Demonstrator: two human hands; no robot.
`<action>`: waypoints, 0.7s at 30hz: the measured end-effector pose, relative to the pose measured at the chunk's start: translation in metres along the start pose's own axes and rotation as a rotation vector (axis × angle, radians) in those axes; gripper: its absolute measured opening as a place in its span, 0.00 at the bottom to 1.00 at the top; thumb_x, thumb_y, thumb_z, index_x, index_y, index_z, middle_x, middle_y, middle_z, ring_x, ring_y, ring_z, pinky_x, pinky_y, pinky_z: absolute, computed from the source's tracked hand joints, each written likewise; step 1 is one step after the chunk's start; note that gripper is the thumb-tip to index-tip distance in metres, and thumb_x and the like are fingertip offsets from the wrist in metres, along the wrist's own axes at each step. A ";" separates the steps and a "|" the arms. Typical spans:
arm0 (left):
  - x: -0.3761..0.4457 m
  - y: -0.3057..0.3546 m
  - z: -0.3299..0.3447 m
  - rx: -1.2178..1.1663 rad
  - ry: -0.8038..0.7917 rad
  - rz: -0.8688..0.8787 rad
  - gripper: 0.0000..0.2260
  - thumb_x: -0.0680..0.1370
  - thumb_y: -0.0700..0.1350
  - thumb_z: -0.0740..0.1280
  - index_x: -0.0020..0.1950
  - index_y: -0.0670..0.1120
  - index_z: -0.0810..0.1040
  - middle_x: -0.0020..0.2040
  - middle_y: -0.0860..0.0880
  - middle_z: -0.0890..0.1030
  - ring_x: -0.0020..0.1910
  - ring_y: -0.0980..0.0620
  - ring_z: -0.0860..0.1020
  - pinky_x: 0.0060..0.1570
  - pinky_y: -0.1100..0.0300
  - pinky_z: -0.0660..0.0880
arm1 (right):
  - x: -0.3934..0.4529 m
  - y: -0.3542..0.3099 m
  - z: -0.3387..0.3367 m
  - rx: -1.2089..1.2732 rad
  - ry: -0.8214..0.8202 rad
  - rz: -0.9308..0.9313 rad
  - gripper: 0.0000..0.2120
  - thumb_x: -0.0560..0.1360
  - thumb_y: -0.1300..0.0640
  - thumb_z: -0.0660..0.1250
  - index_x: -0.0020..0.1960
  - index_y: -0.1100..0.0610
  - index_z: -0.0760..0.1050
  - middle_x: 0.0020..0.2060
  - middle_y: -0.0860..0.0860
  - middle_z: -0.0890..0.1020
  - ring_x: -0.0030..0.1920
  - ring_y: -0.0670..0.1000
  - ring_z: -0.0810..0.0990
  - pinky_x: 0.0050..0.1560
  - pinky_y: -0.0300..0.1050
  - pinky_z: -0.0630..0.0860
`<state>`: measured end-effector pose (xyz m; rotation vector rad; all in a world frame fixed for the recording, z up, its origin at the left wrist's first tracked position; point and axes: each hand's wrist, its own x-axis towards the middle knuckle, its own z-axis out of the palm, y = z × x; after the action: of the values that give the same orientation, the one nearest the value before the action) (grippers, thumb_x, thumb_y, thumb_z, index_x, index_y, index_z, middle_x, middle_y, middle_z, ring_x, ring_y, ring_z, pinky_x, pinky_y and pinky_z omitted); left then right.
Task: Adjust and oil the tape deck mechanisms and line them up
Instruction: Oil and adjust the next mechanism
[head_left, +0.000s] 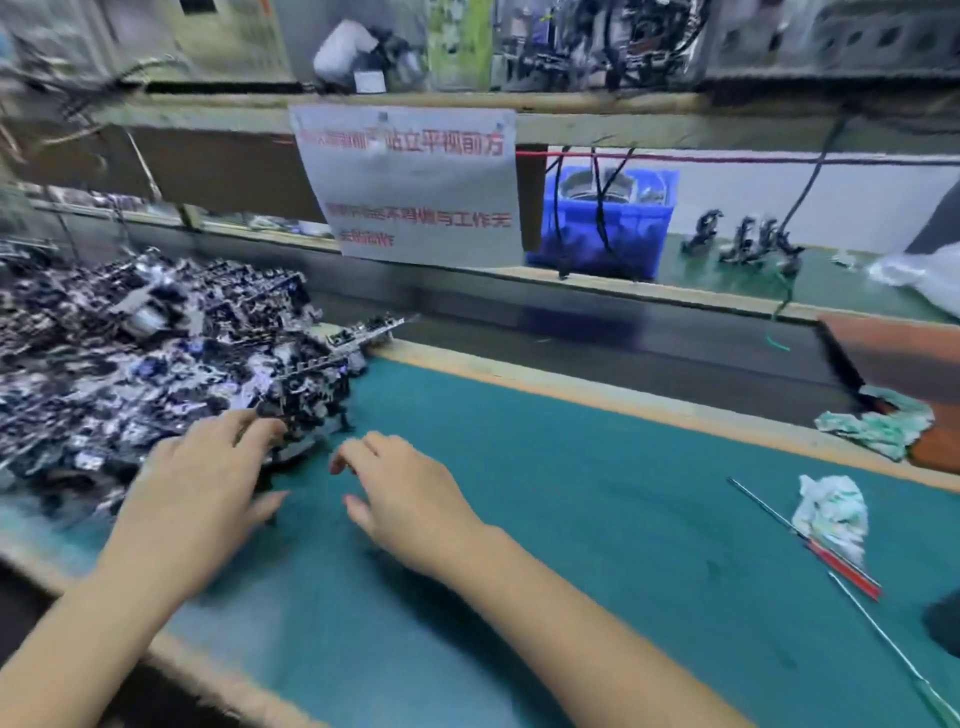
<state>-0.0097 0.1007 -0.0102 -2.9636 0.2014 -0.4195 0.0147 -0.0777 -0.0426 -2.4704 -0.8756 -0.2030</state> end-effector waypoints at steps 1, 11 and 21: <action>0.001 -0.013 0.002 -0.005 -0.017 -0.068 0.26 0.57 0.43 0.83 0.51 0.38 0.80 0.46 0.38 0.79 0.43 0.36 0.80 0.36 0.45 0.77 | 0.012 -0.006 0.004 0.017 0.004 -0.025 0.16 0.77 0.59 0.63 0.63 0.60 0.69 0.56 0.58 0.74 0.58 0.59 0.71 0.52 0.54 0.72; -0.022 -0.087 0.056 -0.130 0.241 -0.248 0.27 0.58 0.41 0.82 0.41 0.48 0.64 0.34 0.44 0.71 0.33 0.41 0.73 0.29 0.44 0.74 | 0.063 -0.043 0.036 -0.026 0.071 -0.056 0.14 0.78 0.59 0.62 0.61 0.63 0.69 0.55 0.59 0.72 0.53 0.63 0.75 0.43 0.54 0.71; -0.030 -0.087 0.053 -0.206 0.189 -0.047 0.19 0.59 0.43 0.82 0.46 0.42 0.82 0.37 0.49 0.78 0.31 0.44 0.80 0.28 0.50 0.78 | 0.057 -0.033 0.021 0.096 -0.076 -0.074 0.17 0.75 0.56 0.68 0.57 0.62 0.67 0.53 0.61 0.77 0.50 0.63 0.76 0.45 0.54 0.71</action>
<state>-0.0138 0.1975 -0.0545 -3.1328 0.2076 -0.7281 0.0381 -0.0141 -0.0304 -2.3725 -0.9868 -0.0912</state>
